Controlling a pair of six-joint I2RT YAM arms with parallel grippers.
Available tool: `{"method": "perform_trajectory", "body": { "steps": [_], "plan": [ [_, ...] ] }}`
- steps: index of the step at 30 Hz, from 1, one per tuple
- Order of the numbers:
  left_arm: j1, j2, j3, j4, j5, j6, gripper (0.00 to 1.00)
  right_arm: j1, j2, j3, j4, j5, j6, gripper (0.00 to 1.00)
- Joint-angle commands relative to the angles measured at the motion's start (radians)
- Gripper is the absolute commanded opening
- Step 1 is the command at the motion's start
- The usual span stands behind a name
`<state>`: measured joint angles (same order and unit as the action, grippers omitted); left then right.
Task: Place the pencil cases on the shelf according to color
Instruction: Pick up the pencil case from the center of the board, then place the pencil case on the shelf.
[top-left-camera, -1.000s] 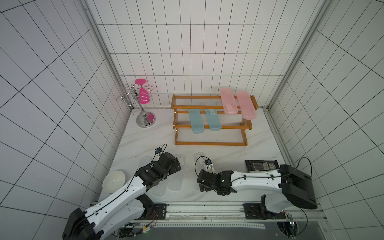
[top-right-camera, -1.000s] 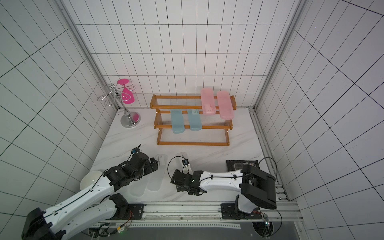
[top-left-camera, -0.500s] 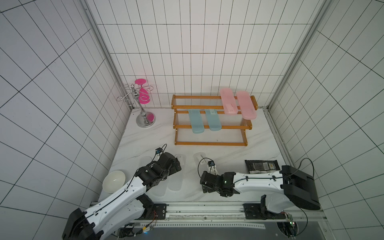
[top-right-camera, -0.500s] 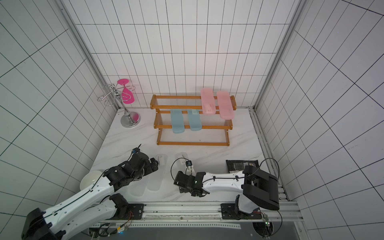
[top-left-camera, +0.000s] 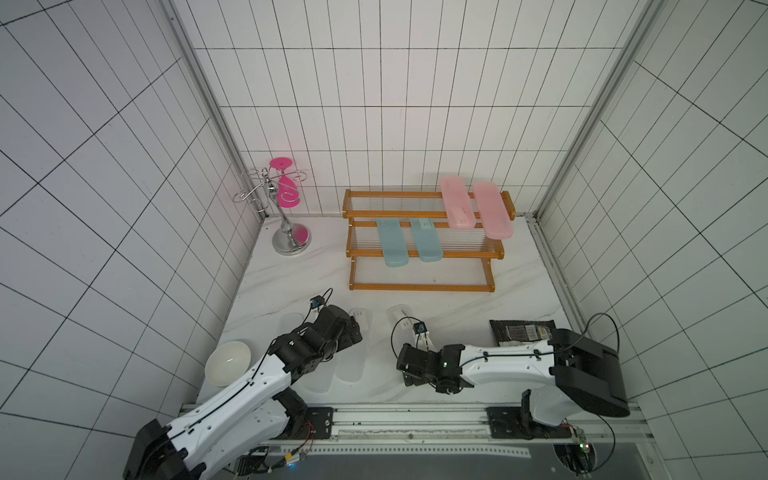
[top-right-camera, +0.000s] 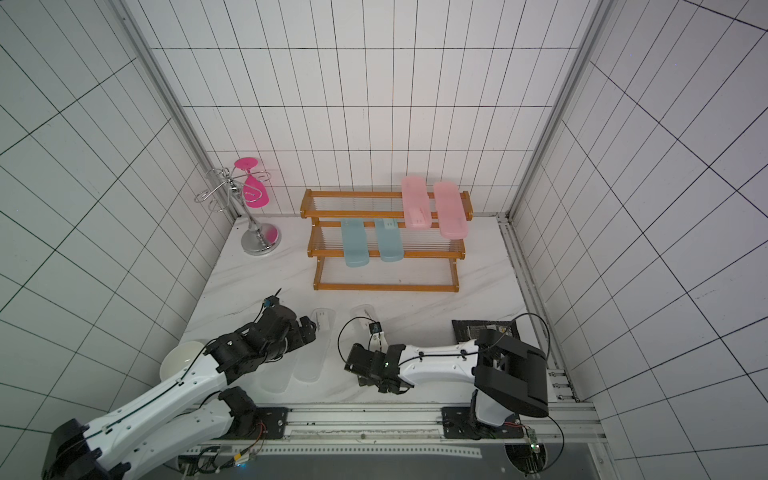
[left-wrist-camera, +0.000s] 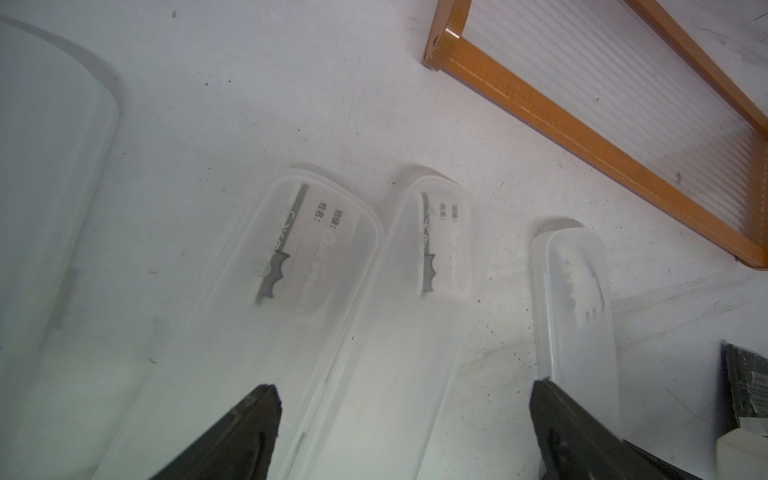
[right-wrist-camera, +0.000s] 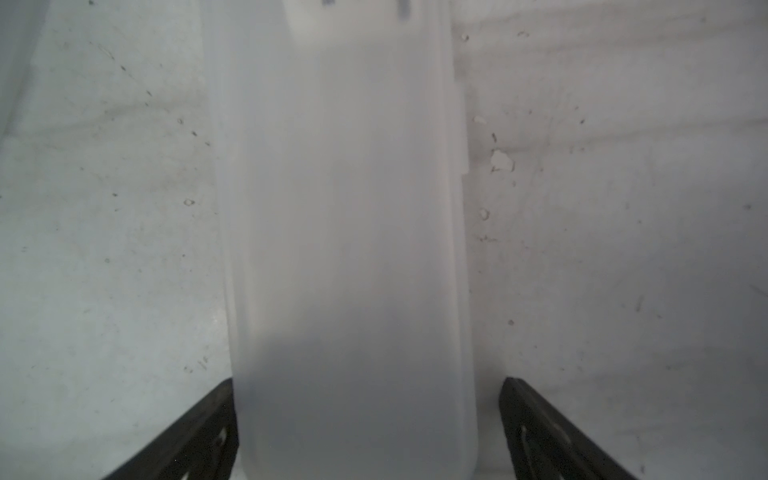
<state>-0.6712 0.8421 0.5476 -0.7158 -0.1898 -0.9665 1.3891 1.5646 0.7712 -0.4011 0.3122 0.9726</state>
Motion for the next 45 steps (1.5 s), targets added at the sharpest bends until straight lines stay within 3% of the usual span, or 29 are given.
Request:
{"method": "perform_trajectory", "body": {
  "steps": [1,7,10,17,23,28,35,45],
  "plan": [
    [0.005,-0.018,0.011,-0.008,-0.009,0.017,0.98,0.009,0.020,0.014,-0.014,0.004,0.012,0.93],
    [0.004,-0.033,0.021,-0.014,-0.020,0.020,0.98,0.035,-0.032,0.005,-0.036,0.076,0.030,0.69],
    [0.004,-0.029,0.040,-0.015,-0.023,0.030,0.98,0.054,-0.085,0.005,-0.097,0.147,0.058,0.62],
    [-0.003,0.042,0.115,0.006,-0.010,0.054,0.98,0.070,-0.348,-0.064,-0.262,0.298,0.144,0.60],
    [-0.053,0.102,0.133,0.055,-0.010,0.033,0.98,0.050,-0.620,-0.158,-0.380,0.335,0.173,0.62],
    [-0.080,0.137,0.128,0.092,-0.007,0.016,0.98,-0.041,-0.772,-0.199,-0.407,0.269,0.103,0.64],
    [-0.083,0.157,0.120,0.104,-0.003,0.026,0.98,-0.285,-0.857,-0.225,-0.366,0.109,-0.069,0.68],
    [-0.082,0.132,0.081,0.108,-0.003,0.022,0.98,-0.517,-0.706,-0.184,-0.239,-0.076,-0.243,0.66]
  ]
}}
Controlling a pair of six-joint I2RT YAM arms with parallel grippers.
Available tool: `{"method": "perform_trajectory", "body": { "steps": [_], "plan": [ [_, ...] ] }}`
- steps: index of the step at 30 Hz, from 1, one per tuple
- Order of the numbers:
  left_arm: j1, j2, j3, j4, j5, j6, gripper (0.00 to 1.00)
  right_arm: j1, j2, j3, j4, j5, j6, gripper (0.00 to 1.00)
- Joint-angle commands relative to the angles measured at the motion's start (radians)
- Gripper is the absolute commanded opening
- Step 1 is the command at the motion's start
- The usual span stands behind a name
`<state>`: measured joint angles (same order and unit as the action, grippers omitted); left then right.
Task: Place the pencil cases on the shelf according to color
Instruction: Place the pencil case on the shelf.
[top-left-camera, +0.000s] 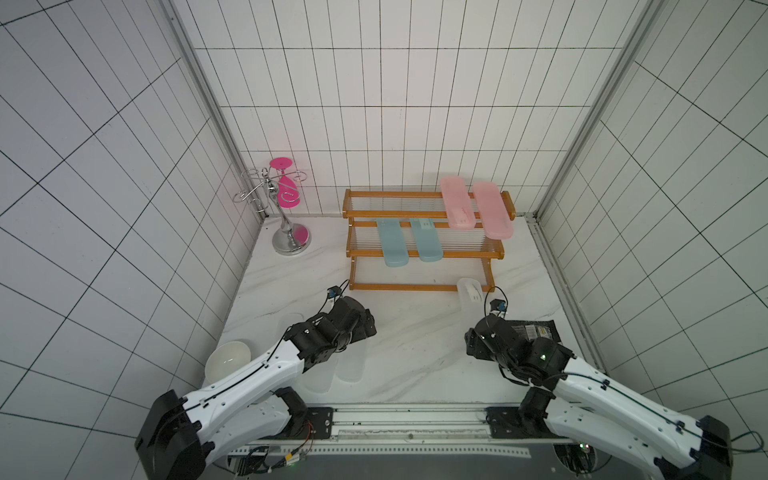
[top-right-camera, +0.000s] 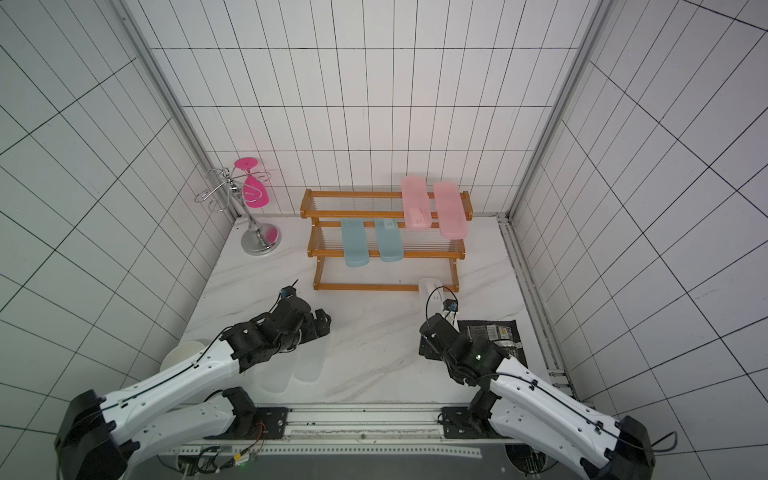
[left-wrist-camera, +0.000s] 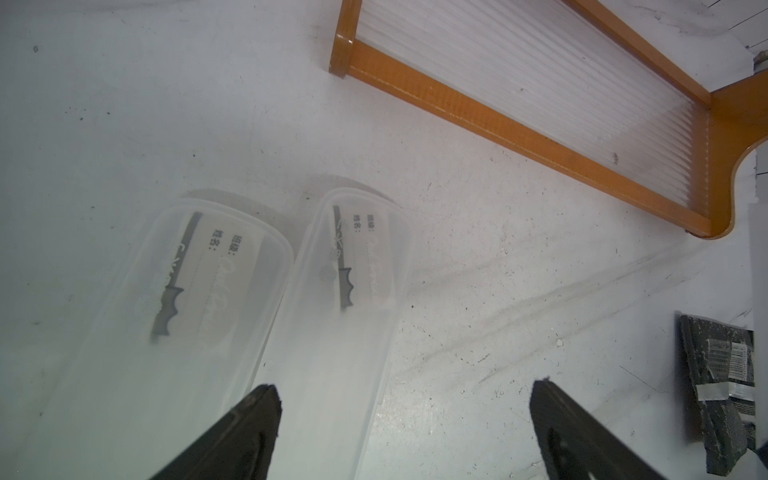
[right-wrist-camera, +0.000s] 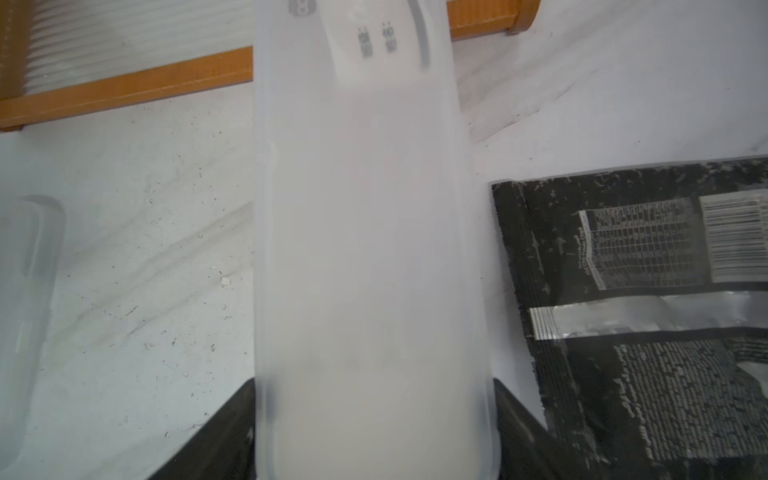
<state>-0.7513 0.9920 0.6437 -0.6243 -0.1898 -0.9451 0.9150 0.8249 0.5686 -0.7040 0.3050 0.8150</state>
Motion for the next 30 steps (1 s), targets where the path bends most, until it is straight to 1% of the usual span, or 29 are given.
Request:
{"method": "perform_trajectory", "body": {
  "steps": [1,7,16,23,30],
  "plan": [
    [-0.002,-0.019,-0.019,0.019,-0.004,0.000,0.98,-0.065,0.051,0.027,0.078,-0.085,-0.100,0.66],
    [-0.002,-0.012,-0.039,0.026,0.012,-0.001,0.98,-0.190,0.127,0.056,0.155,-0.139,-0.183,0.63],
    [-0.002,0.012,-0.062,0.056,0.014,0.001,0.98,-0.309,0.222,0.079,0.257,-0.124,-0.263,0.59],
    [-0.002,0.075,-0.060,0.085,0.014,0.013,0.98,-0.336,0.274,0.080,0.343,-0.071,-0.301,0.57],
    [0.000,0.154,-0.052,0.122,0.024,0.035,0.98,-0.339,0.298,0.042,0.481,-0.011,-0.326,0.56]
  ]
}}
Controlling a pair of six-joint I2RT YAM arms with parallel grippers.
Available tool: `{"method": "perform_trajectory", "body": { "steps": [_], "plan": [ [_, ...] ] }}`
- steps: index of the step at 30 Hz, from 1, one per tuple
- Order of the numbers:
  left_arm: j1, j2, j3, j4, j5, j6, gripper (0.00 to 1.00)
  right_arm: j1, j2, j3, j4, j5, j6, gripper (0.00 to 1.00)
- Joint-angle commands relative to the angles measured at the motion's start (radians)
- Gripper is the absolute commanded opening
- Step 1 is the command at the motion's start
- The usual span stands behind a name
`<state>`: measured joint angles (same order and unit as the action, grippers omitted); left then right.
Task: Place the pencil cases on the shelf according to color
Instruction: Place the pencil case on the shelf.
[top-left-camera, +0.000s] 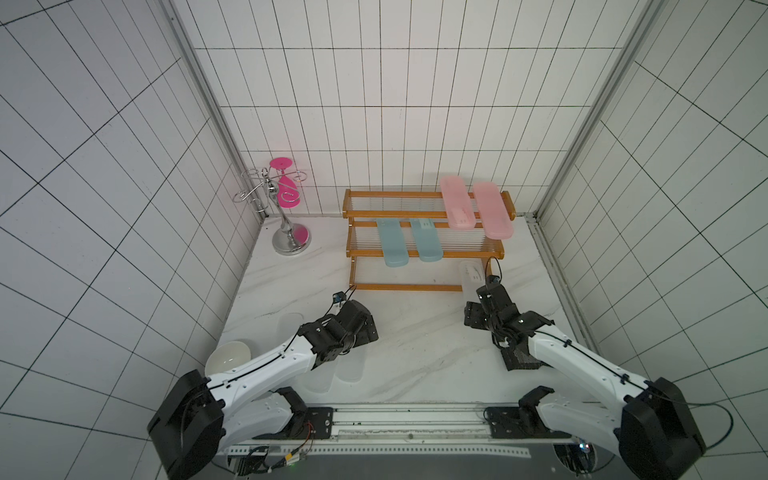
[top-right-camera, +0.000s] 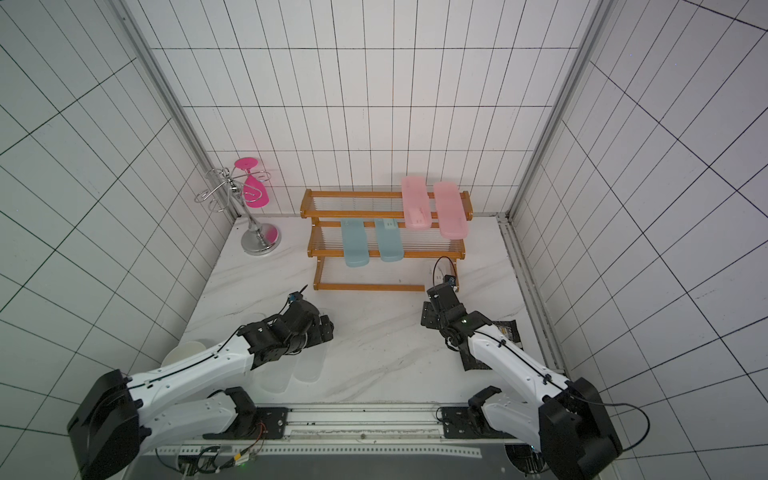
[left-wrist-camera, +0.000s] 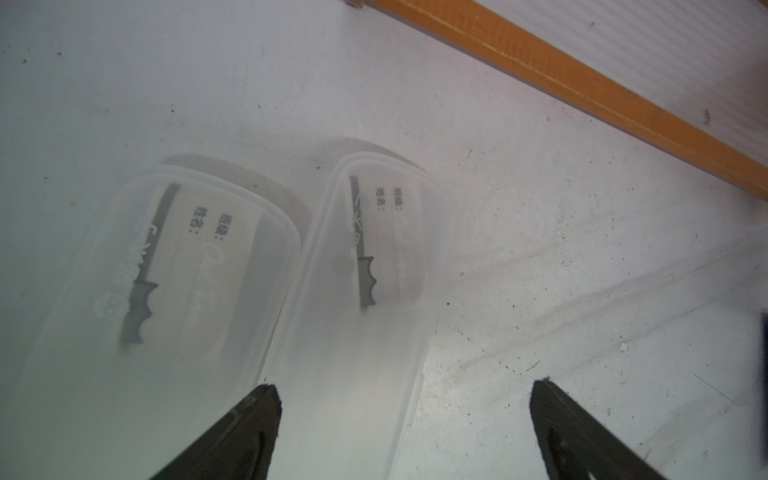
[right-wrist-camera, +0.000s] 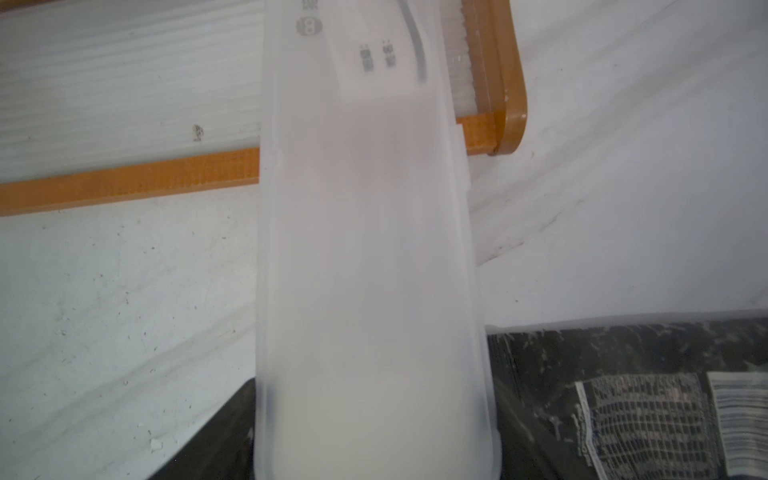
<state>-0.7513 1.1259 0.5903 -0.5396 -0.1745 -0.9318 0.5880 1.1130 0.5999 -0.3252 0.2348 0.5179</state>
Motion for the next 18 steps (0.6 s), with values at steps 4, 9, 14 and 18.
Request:
{"method": "perform_trajectory", "body": {
  "steps": [4,9,14,18],
  "plan": [
    [-0.001,0.052,-0.002,0.067,0.026,0.027,0.98,-0.026,0.074,0.029,0.142,0.059,-0.043,0.56],
    [-0.002,0.071,-0.007,0.098,0.045,0.039,0.98,-0.049,0.167,0.074,0.186,0.047,-0.068,0.56],
    [-0.002,0.074,-0.012,0.109,0.037,0.050,0.98,-0.078,0.237,0.114,0.231,0.035,-0.086,0.55],
    [0.000,0.081,-0.017,0.115,0.034,0.053,0.98,-0.093,0.289,0.140,0.257,0.029,-0.094,0.55]
  ]
}}
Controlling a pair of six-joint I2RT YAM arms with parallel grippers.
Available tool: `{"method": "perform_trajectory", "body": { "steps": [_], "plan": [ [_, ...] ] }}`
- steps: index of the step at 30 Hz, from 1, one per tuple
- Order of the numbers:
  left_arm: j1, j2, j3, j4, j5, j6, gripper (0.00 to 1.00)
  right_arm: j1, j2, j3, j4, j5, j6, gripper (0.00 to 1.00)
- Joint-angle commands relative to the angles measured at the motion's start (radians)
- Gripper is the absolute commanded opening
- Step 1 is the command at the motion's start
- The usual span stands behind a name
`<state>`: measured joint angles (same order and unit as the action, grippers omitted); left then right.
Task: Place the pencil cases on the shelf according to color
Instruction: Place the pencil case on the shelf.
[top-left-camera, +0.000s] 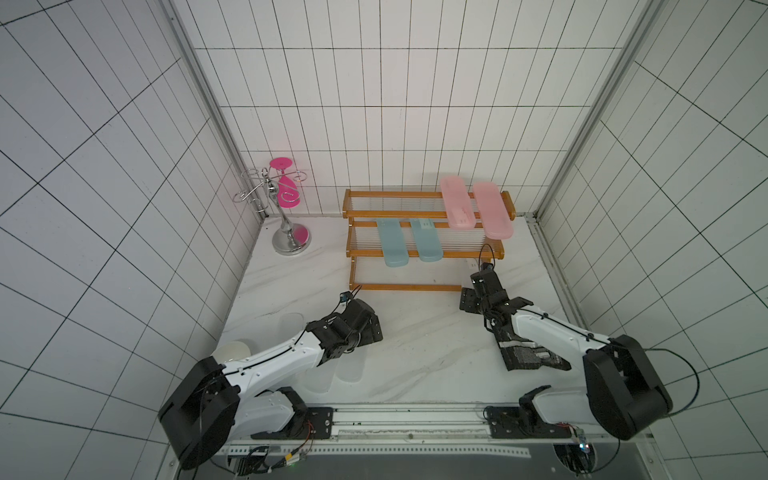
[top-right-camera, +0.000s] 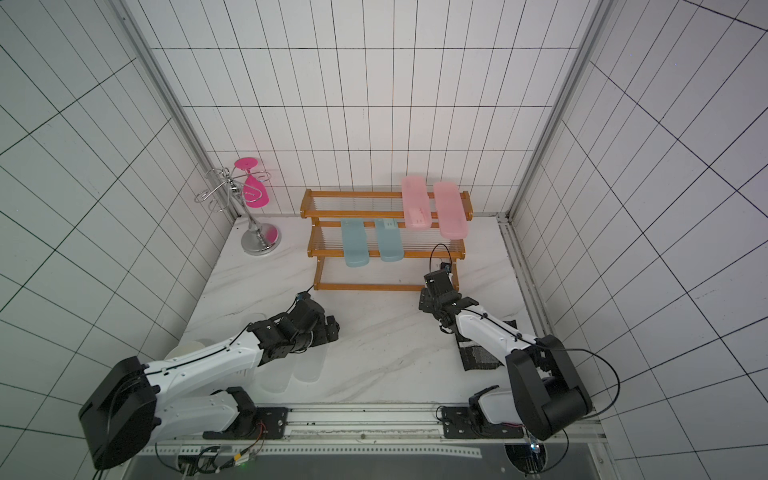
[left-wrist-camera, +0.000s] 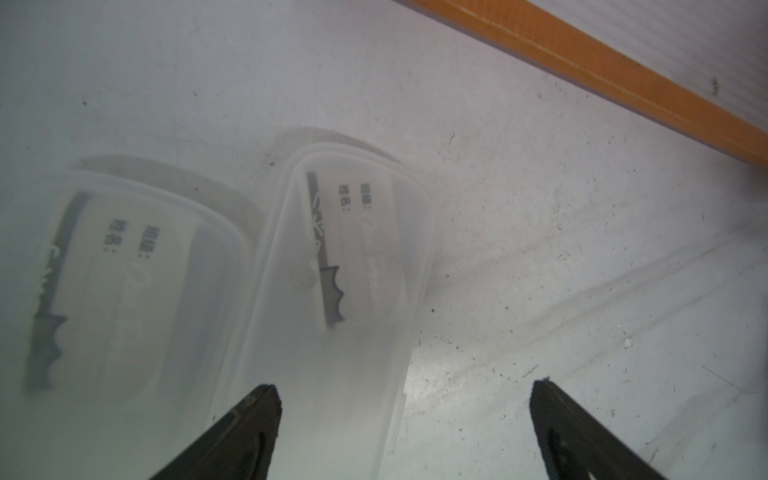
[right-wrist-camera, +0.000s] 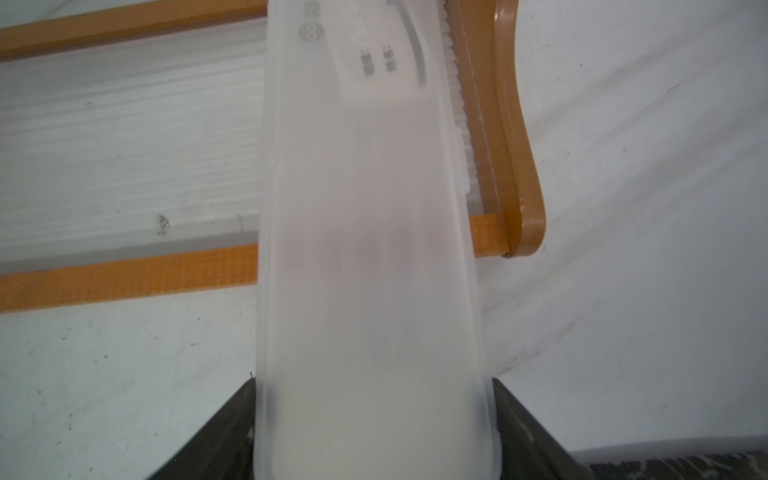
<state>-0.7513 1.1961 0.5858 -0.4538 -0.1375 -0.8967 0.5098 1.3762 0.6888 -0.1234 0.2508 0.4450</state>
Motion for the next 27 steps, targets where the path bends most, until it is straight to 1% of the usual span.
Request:
{"method": "perform_trajectory", "body": {
  "steps": [1,4,7,11,20,21,22,23,24,25,27],
  "plan": [
    [-0.002,0.013,-0.012,0.030,-0.002,0.018,0.98,-0.017,0.039,0.056,0.063,0.013,-0.023,0.55],
    [-0.001,0.016,-0.008,0.030,0.004,0.025,0.98,-0.022,0.072,0.066,0.086,0.010,-0.026,0.56],
    [-0.001,0.011,-0.009,0.029,0.006,0.031,0.98,-0.029,0.106,0.076,0.109,0.025,-0.030,0.60],
    [-0.002,0.001,-0.016,0.028,0.012,0.035,0.98,-0.036,0.142,0.091,0.135,0.042,-0.030,0.62],
    [-0.002,0.004,-0.027,0.033,0.024,0.034,0.98,-0.053,0.233,0.124,0.195,0.058,-0.064,0.63],
    [-0.002,0.006,-0.031,0.039,0.025,0.031,0.98,-0.055,0.239,0.127,0.196,0.054,-0.065,0.66],
    [-0.002,0.011,-0.033,0.043,0.028,0.028,0.98,-0.056,0.246,0.130,0.197,0.053,-0.065,0.72],
    [-0.002,0.017,-0.033,0.047,0.031,0.029,0.98,-0.056,0.250,0.130,0.197,0.053,-0.065,0.79],
    [-0.002,0.024,-0.033,0.049,0.036,0.027,0.98,-0.056,0.250,0.130,0.195,0.051,-0.064,0.89],
    [-0.002,0.033,-0.031,0.049,0.040,0.027,0.98,-0.057,0.250,0.132,0.189,0.053,-0.060,0.95],
    [-0.004,0.044,-0.027,0.044,0.043,0.024,0.98,-0.057,0.235,0.131,0.176,0.050,-0.057,1.00]
  ]
}}
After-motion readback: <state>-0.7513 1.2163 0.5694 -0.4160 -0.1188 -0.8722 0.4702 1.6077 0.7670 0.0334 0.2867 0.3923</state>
